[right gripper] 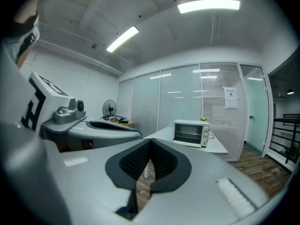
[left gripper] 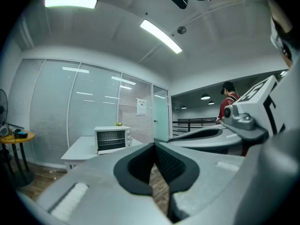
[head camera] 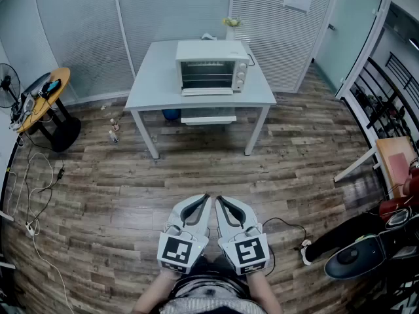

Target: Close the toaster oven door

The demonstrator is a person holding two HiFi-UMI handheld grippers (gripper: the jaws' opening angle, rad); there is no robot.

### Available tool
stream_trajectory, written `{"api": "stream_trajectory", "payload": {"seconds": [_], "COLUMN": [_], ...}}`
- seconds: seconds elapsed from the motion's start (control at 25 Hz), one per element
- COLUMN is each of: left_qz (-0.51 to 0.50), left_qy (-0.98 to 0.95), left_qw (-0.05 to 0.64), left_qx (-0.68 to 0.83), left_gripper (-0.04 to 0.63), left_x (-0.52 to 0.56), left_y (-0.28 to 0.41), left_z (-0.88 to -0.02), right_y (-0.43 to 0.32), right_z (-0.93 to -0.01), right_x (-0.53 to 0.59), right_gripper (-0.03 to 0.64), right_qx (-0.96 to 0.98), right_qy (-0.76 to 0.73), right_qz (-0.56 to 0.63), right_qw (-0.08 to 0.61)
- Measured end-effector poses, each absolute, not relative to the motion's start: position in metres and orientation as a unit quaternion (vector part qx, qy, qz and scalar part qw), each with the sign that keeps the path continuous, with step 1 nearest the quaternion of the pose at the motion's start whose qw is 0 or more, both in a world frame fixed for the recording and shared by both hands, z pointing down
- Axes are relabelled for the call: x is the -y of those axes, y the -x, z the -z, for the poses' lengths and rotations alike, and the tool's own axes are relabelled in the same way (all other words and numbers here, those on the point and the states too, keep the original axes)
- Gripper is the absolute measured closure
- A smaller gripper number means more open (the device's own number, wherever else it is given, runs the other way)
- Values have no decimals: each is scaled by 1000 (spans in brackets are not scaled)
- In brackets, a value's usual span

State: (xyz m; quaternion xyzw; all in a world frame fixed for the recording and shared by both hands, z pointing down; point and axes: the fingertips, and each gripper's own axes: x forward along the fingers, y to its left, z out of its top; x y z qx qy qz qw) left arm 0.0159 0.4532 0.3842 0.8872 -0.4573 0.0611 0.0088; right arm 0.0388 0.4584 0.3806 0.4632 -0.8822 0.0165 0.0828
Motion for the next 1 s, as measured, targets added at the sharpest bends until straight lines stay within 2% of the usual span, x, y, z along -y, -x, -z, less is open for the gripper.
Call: {"api": "stream_trajectory", "payload": {"seconds": [1.0], "left_qz": [-61], "left_qy": [-883], "left_qw": [13], "left_qx": [465], "left_gripper": [591], "left_x": [-442], "left_y": [16], "left_z": [-392], "right_y": [-15], "right_z": [-389], "right_x": [-448], "right_gripper": [612], "right_qx": [883], "right_qy": [-463], "right_qz": [-30], "right_qw": [74]}}
